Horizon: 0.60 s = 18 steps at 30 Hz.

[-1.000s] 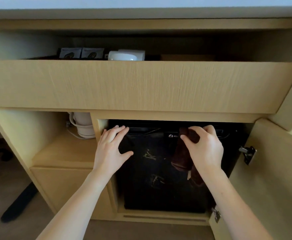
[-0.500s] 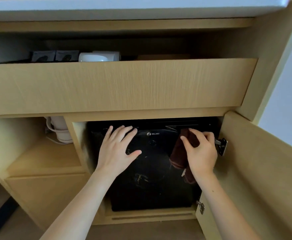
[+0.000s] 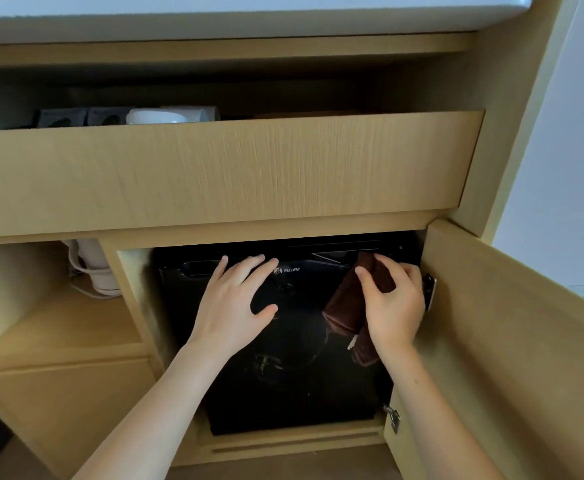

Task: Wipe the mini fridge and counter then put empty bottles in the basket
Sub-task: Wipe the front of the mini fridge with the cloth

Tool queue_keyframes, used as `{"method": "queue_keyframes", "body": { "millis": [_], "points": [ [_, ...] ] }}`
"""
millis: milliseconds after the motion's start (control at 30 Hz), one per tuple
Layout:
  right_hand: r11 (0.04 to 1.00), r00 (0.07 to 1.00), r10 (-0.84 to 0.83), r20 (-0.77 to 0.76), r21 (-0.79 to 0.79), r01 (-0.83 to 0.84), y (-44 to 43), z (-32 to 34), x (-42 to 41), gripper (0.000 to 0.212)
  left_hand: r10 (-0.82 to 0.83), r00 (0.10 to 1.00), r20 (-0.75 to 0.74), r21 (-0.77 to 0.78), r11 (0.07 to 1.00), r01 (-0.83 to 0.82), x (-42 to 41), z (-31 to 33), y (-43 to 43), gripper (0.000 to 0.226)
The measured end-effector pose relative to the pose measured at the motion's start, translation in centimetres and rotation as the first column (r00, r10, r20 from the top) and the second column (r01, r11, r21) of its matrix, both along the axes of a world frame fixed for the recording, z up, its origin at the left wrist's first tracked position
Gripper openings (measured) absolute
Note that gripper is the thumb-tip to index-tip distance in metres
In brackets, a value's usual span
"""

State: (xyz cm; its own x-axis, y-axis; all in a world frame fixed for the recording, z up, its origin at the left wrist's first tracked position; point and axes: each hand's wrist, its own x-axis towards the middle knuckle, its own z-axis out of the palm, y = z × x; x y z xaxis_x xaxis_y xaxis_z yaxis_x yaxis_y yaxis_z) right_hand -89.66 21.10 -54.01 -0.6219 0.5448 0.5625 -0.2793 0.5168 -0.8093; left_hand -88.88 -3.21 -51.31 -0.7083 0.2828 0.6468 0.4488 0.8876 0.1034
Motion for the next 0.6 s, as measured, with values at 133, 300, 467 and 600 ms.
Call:
{"method": "queue_keyframes", "body": {
  "millis": [133,300,467,600],
  "points": [
    [0.998,0.99,-0.062,-0.126,-0.023,0.06,-2.5,-1.8,-1.0,0.035,-0.042,0.998,-0.042,0.032,0.999,0.044,-0.6,-1.6,-0.4,0.081],
    [0.922,0.967,0.051,-0.251,0.384,0.051,-6.1,-4.8,-1.5,0.035,-0.103,0.984,-0.145,0.071,0.991,0.114,-1.0,-3.9,-2.2,0.084],
    [0.938,0.971,0.043,-0.235,0.344,0.041,-4.7,-6.3,-1.1,0.035,0.031,0.972,-0.234,0.16,0.987,0.007,0.4,-7.0,-6.7,0.074],
    [0.912,0.966,0.089,-0.243,0.409,0.019,-7.6,-5.9,-1.3,0.032,0.072,0.975,-0.209,0.05,0.997,-0.062,0.3,-10.1,-9.2,0.078]
  ]
}}
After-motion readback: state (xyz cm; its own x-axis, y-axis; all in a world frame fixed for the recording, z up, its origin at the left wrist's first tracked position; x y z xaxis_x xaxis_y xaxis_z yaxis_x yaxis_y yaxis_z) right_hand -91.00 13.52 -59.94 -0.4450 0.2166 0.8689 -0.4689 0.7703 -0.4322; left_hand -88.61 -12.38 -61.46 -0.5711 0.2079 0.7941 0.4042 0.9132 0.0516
